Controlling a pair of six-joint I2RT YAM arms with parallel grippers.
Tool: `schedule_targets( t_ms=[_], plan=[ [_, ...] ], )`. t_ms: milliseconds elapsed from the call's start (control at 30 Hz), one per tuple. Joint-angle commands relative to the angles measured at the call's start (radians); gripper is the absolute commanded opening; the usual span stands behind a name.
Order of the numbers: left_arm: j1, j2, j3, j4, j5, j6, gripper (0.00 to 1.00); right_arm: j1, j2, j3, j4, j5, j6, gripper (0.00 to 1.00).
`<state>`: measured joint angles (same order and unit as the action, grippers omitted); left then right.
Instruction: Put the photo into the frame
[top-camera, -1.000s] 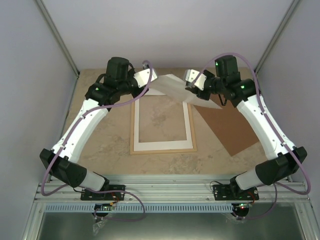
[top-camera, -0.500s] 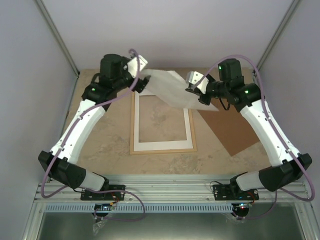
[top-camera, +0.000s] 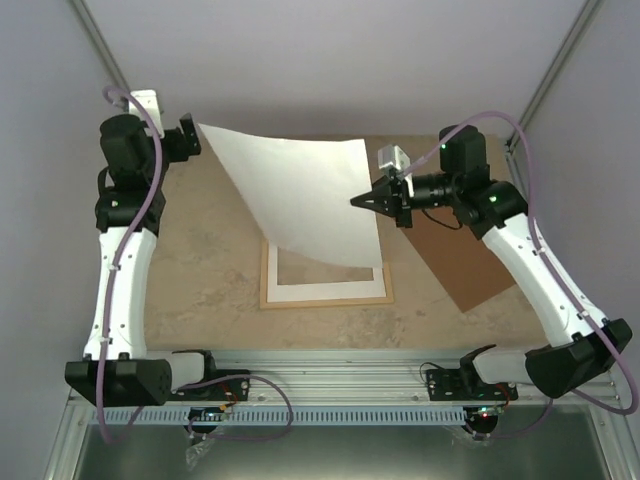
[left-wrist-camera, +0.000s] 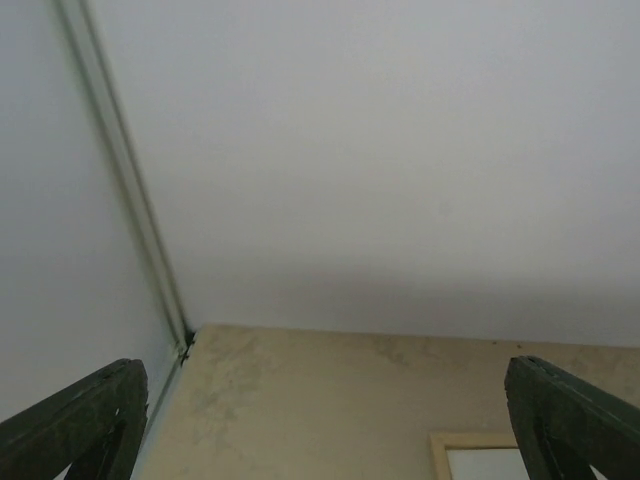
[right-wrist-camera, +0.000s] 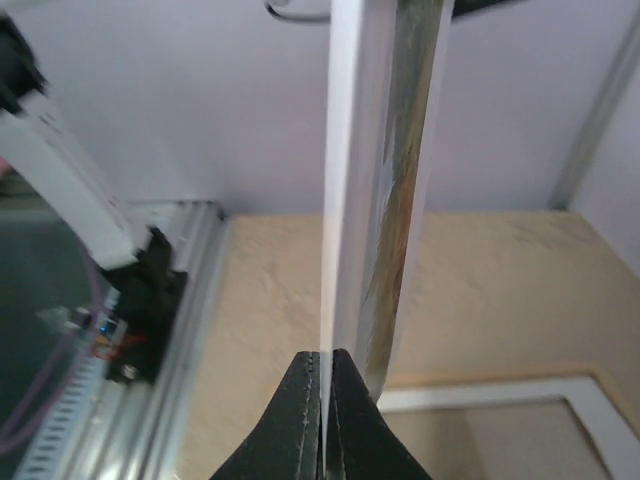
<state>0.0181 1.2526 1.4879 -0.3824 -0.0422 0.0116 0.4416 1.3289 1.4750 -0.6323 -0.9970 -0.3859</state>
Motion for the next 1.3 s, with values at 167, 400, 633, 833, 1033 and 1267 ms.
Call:
schedule_targets(
  t_ms=[167, 400, 633, 833, 1033, 1267],
  plan=[
    [0.075, -0.024, -0.049, -0.007, -0.16, -0.033, 0.99, 0.003, 0.183, -0.09, 0.266, -0.155, 0.369, 0.01],
    [0.083, 0.097, -0.002, -0.053, -0.142, -0.019, 0.99, -0.085, 0.531, -0.019, 0.251, -0.038, 0.479, 0.0],
    [0.084, 0.18, -0.022, -0.073, 0.021, 0.027, 0.99, -0.167, 0.762, 0.125, 0.163, 0.04, 0.501, 0.01],
    [0.085, 0.221, -0.07, -0.059, 0.095, 0.064, 0.99, -0.17, 0.823, 0.177, 0.091, 0.131, 0.426, 0.01],
    [0.084, 0.26, -0.086, -0.067, 0.144, 0.069, 0.99, -0.195, 0.89, 0.275, -0.007, 0.162, 0.344, 0.01],
    [0.084, 0.294, -0.103, -0.07, 0.172, 0.065, 0.98, -0.209, 0.986, 0.419, -0.183, 0.161, 0.241, 0.01]
  ],
)
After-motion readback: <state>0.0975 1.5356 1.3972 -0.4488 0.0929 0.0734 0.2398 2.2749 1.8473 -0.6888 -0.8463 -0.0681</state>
